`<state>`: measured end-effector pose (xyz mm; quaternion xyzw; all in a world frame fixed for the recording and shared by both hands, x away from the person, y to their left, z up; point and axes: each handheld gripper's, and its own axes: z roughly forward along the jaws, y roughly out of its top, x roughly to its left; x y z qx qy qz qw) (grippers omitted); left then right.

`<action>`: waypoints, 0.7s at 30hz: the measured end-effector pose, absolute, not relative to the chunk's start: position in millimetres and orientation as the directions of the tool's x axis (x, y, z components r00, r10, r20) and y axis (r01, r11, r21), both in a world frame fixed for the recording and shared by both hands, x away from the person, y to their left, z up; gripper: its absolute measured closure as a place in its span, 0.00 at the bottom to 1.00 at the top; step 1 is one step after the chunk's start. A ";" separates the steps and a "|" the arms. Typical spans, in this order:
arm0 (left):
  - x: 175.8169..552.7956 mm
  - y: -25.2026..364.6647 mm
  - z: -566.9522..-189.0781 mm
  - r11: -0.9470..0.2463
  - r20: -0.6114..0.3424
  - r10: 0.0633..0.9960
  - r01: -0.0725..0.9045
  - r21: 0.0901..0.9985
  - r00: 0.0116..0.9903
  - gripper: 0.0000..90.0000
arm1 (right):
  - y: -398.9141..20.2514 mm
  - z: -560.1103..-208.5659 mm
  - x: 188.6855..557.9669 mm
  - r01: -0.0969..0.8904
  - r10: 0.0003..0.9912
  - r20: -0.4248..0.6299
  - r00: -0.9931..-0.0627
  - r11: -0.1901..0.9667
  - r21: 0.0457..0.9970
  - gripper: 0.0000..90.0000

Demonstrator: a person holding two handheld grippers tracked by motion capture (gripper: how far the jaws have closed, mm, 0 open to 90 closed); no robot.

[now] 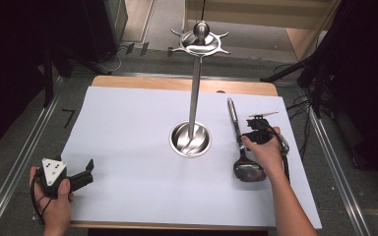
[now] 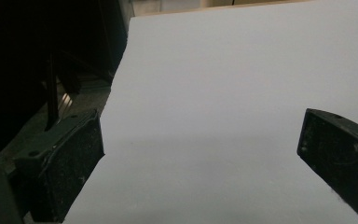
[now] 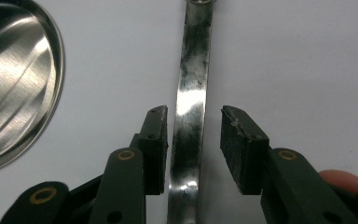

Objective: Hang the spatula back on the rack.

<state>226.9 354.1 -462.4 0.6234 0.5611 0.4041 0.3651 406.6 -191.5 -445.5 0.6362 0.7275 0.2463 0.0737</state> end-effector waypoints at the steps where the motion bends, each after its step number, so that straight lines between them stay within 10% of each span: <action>1: 226.9 354.1 -462.4 -0.104 0.094 0.995 0.405 0.909 0.044 0.01 | -191.5 -445.5 406.6 0.889 0.962 0.206 -0.180 0.069 0.452 0.70; 21: 227.0 353.7 -462.5 -0.107 0.097 0.994 0.404 0.908 0.045 0.01 | -188.5 -449.2 409.2 0.917 0.965 0.204 -0.164 0.073 0.392 0.75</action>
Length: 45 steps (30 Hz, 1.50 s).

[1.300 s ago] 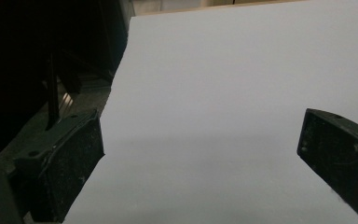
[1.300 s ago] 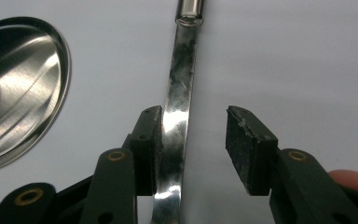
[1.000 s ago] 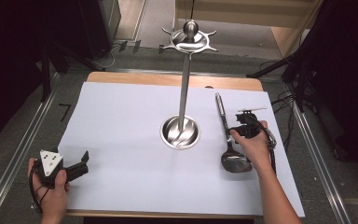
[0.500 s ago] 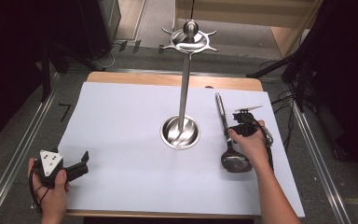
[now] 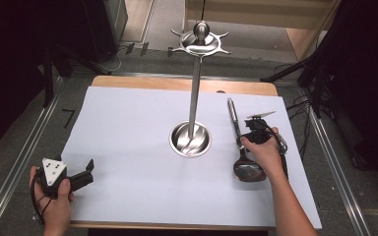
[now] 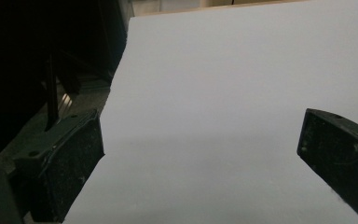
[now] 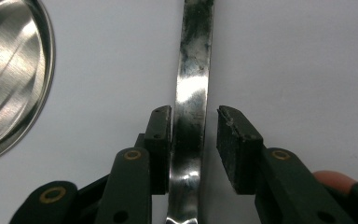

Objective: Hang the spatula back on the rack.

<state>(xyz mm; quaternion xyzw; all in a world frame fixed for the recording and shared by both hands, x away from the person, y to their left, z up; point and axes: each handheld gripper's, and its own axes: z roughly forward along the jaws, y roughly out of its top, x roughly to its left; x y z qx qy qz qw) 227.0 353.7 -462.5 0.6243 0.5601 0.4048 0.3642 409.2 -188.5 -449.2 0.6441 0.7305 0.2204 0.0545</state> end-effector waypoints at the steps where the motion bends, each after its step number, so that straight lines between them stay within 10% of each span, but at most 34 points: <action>1: 227.0 353.5 -462.6 -0.106 0.097 0.994 0.403 0.909 0.045 0.01 | -188.1 -449.5 409.4 0.918 0.966 0.202 -0.164 0.074 0.389 0.75; 45: 227.2 353.7 -462.6 -0.107 0.096 0.994 0.404 0.908 0.046 0.01 | -187.9 -455.8 402.5 0.876 0.966 0.210 -0.153 0.034 0.482 0.86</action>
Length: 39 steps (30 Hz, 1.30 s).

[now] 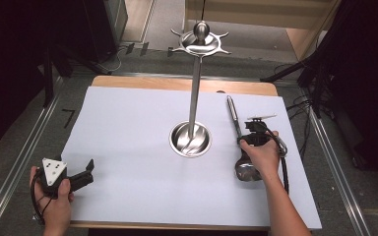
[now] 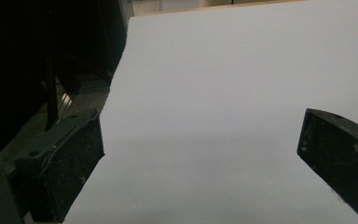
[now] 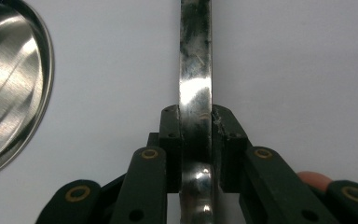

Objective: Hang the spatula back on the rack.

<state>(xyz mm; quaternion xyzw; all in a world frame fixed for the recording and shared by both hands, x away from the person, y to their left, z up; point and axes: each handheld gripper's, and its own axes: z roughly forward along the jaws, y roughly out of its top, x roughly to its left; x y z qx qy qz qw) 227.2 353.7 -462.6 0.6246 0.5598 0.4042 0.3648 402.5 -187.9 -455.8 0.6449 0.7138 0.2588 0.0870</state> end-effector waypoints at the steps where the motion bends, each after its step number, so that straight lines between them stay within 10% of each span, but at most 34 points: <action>1: 227.2 353.7 -462.6 -0.106 0.096 0.994 0.405 0.908 0.045 0.01 | -187.9 -455.2 401.4 0.873 0.966 0.207 -0.153 0.034 0.487 0.86; 39: 227.0 353.6 -462.6 -0.108 0.097 0.994 0.404 0.908 0.047 0.01 | -186.6 -436.7 369.9 0.673 0.933 0.249 -0.259 -0.011 0.739 0.86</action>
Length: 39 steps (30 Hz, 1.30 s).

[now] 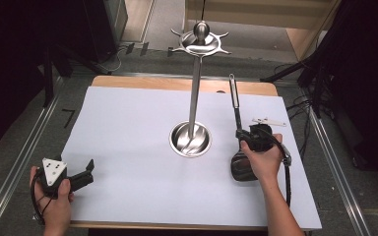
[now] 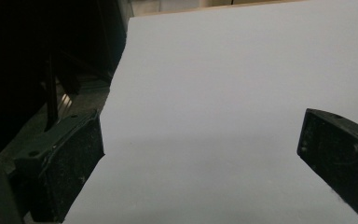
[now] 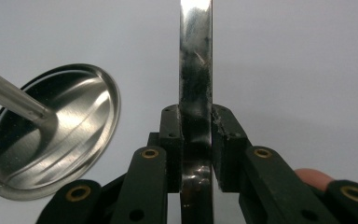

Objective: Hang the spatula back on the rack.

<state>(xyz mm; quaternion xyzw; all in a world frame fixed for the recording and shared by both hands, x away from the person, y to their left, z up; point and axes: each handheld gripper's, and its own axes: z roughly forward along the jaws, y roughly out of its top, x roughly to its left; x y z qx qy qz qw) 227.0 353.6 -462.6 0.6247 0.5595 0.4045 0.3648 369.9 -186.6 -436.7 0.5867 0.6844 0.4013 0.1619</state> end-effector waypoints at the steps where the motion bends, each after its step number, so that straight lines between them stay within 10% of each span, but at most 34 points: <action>1: 227.0 353.6 -462.5 -0.107 0.097 0.994 0.404 0.909 0.047 0.01 | -186.8 -436.3 369.2 0.665 0.931 0.258 -0.260 -0.021 0.747 0.86; 39: 226.8 354.1 -462.3 -0.105 0.094 0.994 0.406 0.908 0.046 0.01 | -198.2 -417.2 324.1 0.367 0.864 0.254 -0.435 -0.088 0.926 0.86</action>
